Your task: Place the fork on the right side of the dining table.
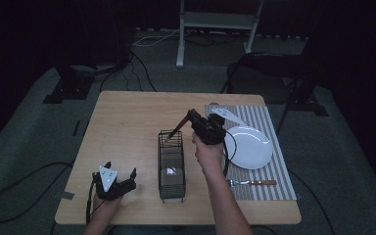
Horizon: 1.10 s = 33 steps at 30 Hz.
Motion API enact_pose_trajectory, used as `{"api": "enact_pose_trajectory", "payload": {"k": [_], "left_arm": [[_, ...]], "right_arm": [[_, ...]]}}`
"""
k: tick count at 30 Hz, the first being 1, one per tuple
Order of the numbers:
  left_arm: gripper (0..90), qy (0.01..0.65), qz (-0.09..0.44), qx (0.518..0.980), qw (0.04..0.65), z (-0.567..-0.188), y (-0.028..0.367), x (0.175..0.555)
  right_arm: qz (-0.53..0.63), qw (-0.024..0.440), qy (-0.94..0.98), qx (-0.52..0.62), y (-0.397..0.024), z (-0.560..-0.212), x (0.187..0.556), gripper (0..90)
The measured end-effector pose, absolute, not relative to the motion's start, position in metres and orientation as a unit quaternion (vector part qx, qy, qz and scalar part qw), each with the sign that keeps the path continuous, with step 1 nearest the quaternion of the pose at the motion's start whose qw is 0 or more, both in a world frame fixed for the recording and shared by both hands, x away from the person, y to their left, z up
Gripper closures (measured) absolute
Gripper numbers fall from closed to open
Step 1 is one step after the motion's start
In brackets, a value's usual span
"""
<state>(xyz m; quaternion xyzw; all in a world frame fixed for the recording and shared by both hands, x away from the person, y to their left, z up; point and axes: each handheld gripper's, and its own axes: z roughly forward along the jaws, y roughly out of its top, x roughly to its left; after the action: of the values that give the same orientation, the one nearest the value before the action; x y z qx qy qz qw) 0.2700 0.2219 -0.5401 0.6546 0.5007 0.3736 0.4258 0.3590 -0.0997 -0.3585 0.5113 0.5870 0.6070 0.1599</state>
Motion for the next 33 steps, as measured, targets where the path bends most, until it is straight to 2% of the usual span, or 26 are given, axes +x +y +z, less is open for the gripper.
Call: {"api": "enact_pose_trajectory", "payload": {"k": [11, 15, 17, 21, 22, 25, 29, 33], "left_arm": [[5.1, 0.501, 0.373, 0.656, 0.425, -0.540, 0.222, 0.270], [5.0, 0.501, 0.373, 0.655, 0.425, -0.540, 0.222, 0.270], [5.0, 0.501, 0.374, 0.655, 0.425, -0.540, 0.222, 0.270], [5.0, 0.501, 0.373, 0.656, 0.425, -0.540, 0.222, 0.270], [5.0, 0.503, 0.370, 0.655, 0.426, -0.540, 0.223, 0.271], [5.0, 0.506, 0.368, 0.653, 0.426, -0.540, 0.223, 0.271], [5.0, 0.503, 0.371, 0.653, 0.428, -0.540, 0.222, 0.270], [5.1, 0.506, 0.369, 0.652, 0.427, -0.540, 0.222, 0.271]], "right_arm": [[0.632, 0.167, 0.566, 0.502, -0.121, -0.326, 0.362, 80.4], [0.643, 0.160, 0.551, 0.507, -0.131, -0.319, 0.363, 80.4], [0.661, 0.139, 0.536, 0.507, -0.138, -0.316, 0.364, 80.4], [0.665, 0.145, 0.525, 0.511, -0.147, -0.311, 0.366, 80.4], [0.673, 0.135, 0.513, 0.515, -0.156, -0.309, 0.371, 80.4], [0.670, 0.132, 0.497, 0.535, -0.173, -0.310, 0.382, 80.4], [0.649, 0.160, 0.486, 0.563, -0.189, -0.316, 0.397, 80.4], [0.631, 0.169, 0.478, 0.587, -0.203, -0.328, 0.416, 80.4]]}}
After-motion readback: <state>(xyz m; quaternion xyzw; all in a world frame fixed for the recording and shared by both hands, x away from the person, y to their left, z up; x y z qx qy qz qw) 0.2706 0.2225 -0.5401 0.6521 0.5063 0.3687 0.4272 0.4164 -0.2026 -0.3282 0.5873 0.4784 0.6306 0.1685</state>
